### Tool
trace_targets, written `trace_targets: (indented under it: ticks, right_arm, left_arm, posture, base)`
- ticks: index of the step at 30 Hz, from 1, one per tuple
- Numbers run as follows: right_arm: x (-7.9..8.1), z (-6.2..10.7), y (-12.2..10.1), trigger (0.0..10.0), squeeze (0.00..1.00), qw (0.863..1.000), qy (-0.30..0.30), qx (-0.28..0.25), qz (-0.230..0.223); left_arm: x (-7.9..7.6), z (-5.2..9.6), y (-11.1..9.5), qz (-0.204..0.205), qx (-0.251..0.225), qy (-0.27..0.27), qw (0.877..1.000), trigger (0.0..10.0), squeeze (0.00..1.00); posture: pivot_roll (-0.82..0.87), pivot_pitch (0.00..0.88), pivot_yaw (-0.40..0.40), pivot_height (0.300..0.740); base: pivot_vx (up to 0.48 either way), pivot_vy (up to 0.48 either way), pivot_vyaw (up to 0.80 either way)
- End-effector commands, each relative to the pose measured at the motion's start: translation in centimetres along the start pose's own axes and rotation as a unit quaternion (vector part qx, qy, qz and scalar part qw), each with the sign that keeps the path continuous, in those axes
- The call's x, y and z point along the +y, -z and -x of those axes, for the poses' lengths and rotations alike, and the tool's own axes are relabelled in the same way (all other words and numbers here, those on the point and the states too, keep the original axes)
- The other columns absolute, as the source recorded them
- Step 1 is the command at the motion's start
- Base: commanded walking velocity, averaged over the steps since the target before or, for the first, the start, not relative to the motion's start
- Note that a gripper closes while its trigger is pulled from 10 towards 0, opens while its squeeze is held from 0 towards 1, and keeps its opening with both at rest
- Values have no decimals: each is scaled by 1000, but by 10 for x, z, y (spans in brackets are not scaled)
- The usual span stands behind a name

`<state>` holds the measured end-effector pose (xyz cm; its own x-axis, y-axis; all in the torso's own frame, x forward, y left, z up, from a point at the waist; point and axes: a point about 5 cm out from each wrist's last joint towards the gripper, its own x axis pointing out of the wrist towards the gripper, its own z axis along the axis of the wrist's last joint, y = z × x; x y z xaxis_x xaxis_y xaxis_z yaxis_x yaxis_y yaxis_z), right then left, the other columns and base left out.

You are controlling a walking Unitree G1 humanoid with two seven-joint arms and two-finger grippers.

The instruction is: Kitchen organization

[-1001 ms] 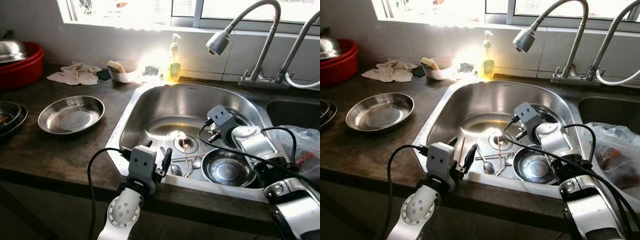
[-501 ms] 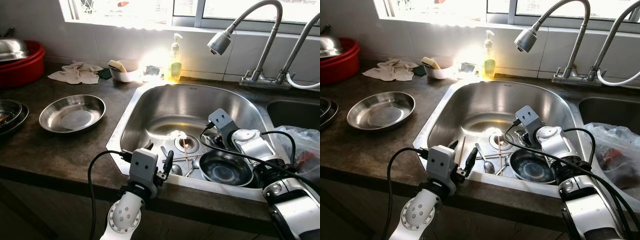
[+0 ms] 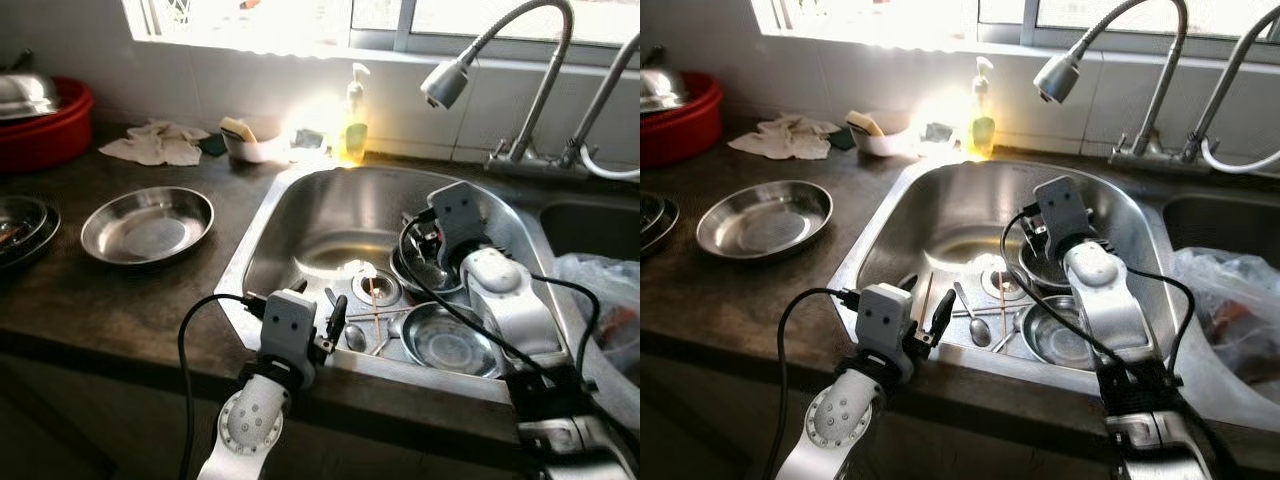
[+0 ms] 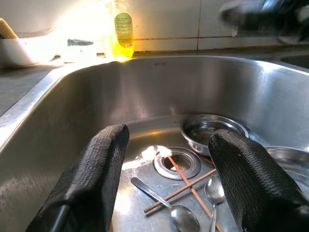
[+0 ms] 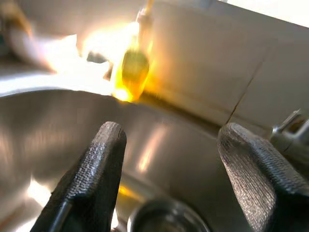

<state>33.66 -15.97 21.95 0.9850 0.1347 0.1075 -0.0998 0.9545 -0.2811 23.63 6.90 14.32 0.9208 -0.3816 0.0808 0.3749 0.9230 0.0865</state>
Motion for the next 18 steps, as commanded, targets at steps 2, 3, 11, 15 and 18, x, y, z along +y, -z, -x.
trace_targets:
  ticks: [2, 3, 11, 15, 18]
  right_arm:
    - [9, 20, -8, 10000, 0, 998, 13, -49, -41]
    - [13, 26, -8, 10000, 0, 997, 15, -55, -44]
    - [26, 61, 2, 10000, 0, 994, 64, -46, -75]
    - [29, 70, 7, 10000, 0, 992, 83, -37, -84]
    - [30, 71, 7, 10000, 0, 992, 86, -36, -87]
  left_arm:
    - [0, -1, 6, 2, 13, 3, 1000, 10000, 0]
    - [0, -2, 6, 2, 13, 4, 1000, 10000, 0]
    - [1, -6, 5, 6, 9, 14, 1000, 10000, 0]
    - [0, -8, 5, 6, 9, 24, 1000, 10000, 0]
    - [1, -9, 5, 4, 10, 25, 1000, 10000, 0]
  posture:
    - [102, 30, -24, 740]
    - [99, 26, -19, 740]
    - [84, 13, 17, 740]
    - [85, 6, 26, 740]
    - [94, 0, 26, 740]
  base:
    - [0, 0, 0]
    - [0, 0, 0]
    - [0, 0, 0]
    - [0, 0, 580]
    - [0, 281, 800]
